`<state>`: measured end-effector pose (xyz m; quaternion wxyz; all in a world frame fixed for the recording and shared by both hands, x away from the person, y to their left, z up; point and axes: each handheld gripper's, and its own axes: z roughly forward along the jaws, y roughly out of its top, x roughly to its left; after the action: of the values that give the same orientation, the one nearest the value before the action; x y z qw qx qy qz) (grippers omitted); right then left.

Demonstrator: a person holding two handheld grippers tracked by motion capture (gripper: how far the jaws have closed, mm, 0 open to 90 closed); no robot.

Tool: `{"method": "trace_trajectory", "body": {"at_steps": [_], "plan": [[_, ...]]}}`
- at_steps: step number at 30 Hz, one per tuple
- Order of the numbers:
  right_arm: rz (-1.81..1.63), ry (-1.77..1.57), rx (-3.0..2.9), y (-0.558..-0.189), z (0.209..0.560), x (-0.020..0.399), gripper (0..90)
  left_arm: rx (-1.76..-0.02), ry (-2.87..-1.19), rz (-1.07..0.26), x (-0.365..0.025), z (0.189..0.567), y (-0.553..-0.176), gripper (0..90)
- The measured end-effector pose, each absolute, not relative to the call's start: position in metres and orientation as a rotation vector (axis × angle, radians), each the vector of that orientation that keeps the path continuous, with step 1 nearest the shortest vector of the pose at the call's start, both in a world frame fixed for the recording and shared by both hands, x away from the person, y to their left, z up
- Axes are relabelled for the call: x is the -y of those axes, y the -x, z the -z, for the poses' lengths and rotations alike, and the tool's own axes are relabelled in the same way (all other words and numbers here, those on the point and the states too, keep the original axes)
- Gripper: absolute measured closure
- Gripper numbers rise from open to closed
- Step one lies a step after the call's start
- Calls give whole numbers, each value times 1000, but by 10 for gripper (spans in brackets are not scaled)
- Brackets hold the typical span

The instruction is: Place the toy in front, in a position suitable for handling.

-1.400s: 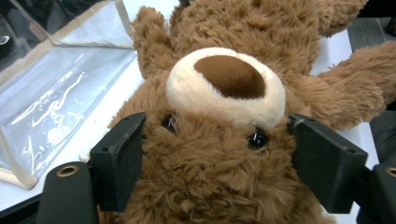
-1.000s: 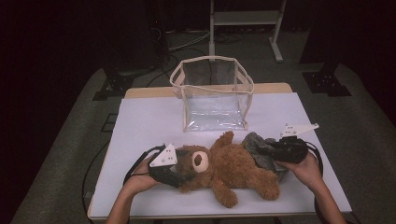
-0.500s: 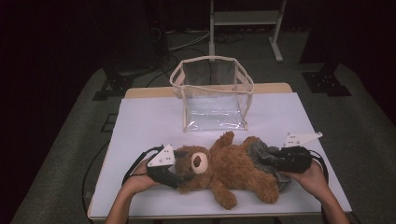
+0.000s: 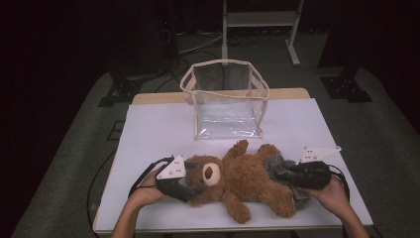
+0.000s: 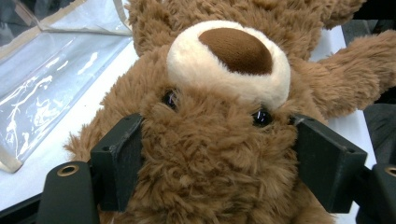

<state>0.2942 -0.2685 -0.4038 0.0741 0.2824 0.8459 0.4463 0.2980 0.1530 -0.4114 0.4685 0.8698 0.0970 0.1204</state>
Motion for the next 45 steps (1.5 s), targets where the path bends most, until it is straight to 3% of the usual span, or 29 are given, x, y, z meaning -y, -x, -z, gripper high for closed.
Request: {"method": "trace_trajectory", "body": {"at_steps": [10,18,20,24,29,35,45], "plan": [[-1435,-780,-2555,-288,397,270,718,-198,-2179,-338,-157,404,-295,202],[-1540,-695,-2539,-279,377,268,720,-216,-2188,-322,-155,407,-295,235],[-1499,-667,-2560,-274,377,262,720,-212,-2192,-337,-156,406,-294,217],[-1428,-701,-2601,-271,387,265,720,-241,-2210,-333,-154,410,-296,96],[-1452,-689,-2559,-273,370,266,721,-243,-2204,-294,-152,410,-295,169],[-1372,-602,-2597,-307,341,221,721,-239,-2205,-290,-148,411,-293,221],[-1092,-447,-2760,-349,347,126,720,-189,-2233,-322,-142,409,-286,234]]}}
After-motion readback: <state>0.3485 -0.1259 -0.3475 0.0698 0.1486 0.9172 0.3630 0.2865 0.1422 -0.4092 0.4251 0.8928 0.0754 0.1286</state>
